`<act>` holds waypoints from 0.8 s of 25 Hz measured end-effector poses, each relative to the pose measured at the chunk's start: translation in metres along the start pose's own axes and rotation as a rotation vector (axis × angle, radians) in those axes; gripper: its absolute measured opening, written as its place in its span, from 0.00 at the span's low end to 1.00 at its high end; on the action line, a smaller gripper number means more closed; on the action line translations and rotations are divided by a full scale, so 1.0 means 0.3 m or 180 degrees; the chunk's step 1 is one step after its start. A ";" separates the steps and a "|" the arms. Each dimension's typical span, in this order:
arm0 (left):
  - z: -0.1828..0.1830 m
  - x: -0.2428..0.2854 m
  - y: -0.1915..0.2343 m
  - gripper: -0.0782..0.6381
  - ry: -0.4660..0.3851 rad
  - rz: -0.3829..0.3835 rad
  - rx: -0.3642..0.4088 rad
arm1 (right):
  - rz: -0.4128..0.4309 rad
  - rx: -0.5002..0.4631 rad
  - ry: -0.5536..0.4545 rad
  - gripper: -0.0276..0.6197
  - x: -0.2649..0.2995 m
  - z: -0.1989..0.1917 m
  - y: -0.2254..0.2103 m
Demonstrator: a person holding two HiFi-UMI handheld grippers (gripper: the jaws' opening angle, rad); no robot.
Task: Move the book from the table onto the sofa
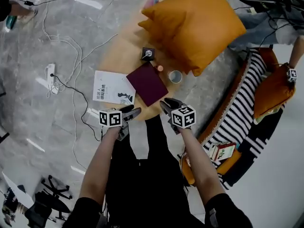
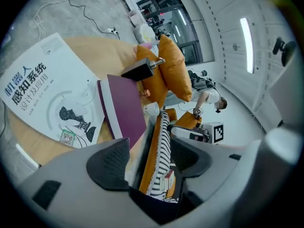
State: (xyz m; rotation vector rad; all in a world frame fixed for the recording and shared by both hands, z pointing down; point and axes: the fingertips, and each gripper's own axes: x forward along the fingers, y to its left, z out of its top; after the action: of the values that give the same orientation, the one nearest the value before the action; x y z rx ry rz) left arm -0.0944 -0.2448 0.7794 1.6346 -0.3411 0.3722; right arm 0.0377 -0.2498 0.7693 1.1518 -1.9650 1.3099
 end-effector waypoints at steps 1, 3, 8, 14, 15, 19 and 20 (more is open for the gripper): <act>0.002 0.026 0.027 0.48 -0.0036 -0.0012 -0.0032 | -0.0002 0.0000 0.0012 0.28 0.033 -0.006 -0.037; 0.009 0.077 0.074 0.50 -0.0113 -0.0037 -0.0076 | -0.0025 -0.0092 0.0035 0.38 0.093 -0.014 -0.099; -0.007 0.180 0.164 0.56 -0.0229 -0.0055 -0.0180 | -0.0159 -0.0332 0.0002 0.69 0.197 -0.052 -0.202; -0.040 0.250 0.270 0.63 -0.0150 0.0144 -0.0216 | -0.0023 -0.0230 0.0037 0.73 0.262 -0.100 -0.238; -0.034 0.255 0.269 0.63 -0.0176 0.0127 -0.0207 | -0.0003 -0.0227 0.0038 0.73 0.269 -0.101 -0.240; 0.006 0.291 0.257 0.63 -0.0303 0.0004 -0.0227 | 0.0082 -0.0206 0.0072 0.73 0.292 -0.100 -0.248; 0.014 0.303 0.254 0.63 -0.0311 -0.0002 -0.0216 | 0.0095 -0.0209 0.0092 0.73 0.297 -0.102 -0.247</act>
State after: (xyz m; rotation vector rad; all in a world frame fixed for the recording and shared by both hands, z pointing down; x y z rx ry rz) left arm -0.0453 -0.2564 0.8869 1.5896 -0.4223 0.2779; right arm 0.0546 -0.2678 0.8867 1.0707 -1.9964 1.2604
